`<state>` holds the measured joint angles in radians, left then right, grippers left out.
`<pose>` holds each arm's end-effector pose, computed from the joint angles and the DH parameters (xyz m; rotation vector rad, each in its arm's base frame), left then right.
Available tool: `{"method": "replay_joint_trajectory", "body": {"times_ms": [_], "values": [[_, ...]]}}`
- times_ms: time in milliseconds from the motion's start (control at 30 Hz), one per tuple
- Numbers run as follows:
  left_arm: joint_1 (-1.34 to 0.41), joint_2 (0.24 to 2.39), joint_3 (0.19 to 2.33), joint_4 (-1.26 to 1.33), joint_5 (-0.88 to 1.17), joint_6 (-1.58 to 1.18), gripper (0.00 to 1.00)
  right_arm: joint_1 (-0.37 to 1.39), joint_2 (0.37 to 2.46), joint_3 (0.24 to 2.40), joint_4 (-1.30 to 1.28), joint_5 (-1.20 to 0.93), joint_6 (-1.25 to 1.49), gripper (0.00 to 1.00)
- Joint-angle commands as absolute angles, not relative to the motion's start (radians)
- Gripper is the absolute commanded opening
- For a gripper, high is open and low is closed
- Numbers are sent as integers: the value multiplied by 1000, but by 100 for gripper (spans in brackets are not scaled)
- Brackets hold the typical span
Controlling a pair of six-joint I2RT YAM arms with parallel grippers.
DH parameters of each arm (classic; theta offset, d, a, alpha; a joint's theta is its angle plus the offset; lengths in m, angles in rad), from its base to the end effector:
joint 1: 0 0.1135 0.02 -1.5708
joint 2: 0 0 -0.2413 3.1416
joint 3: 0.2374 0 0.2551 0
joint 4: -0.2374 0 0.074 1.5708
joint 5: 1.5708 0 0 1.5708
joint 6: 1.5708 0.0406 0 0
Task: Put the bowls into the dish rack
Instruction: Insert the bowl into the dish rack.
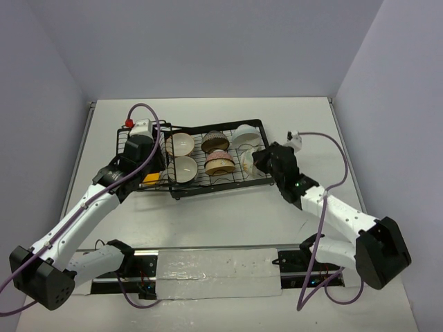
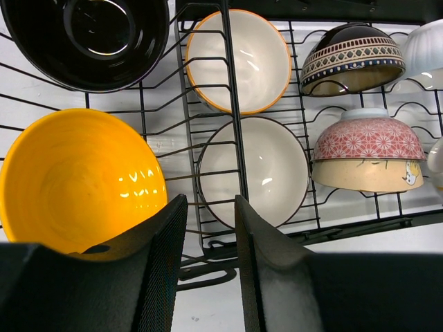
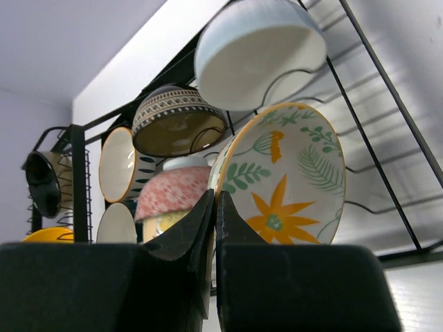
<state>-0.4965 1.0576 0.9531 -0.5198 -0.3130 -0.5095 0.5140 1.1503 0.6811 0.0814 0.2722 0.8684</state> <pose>0.2220 -0.1061 0.2917 -0.1888 2.1617 -0.2349 0.2444 0.1254 0.2324 0.5313 1.9277 0.6425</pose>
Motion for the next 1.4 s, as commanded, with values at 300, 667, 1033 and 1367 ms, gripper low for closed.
{"method": "replay_joint_trajectory", "body": {"times_ms": [300, 667, 1033, 1367], "values": [[-522, 1042, 954, -495, -342, -499, 39, 523, 1049, 379, 854, 411, 999, 0], [-549, 1043, 953, -497, -356, -497, 39, 615, 1301, 256, 1466, 615, 957, 0], [-595, 1060, 953, -497, -374, -494, 39, 713, 1555, 333, 1766, 822, 784, 0], [-634, 1071, 954, -500, -387, -492, 39, 749, 1571, 334, 1767, 995, 785, 0]]}}
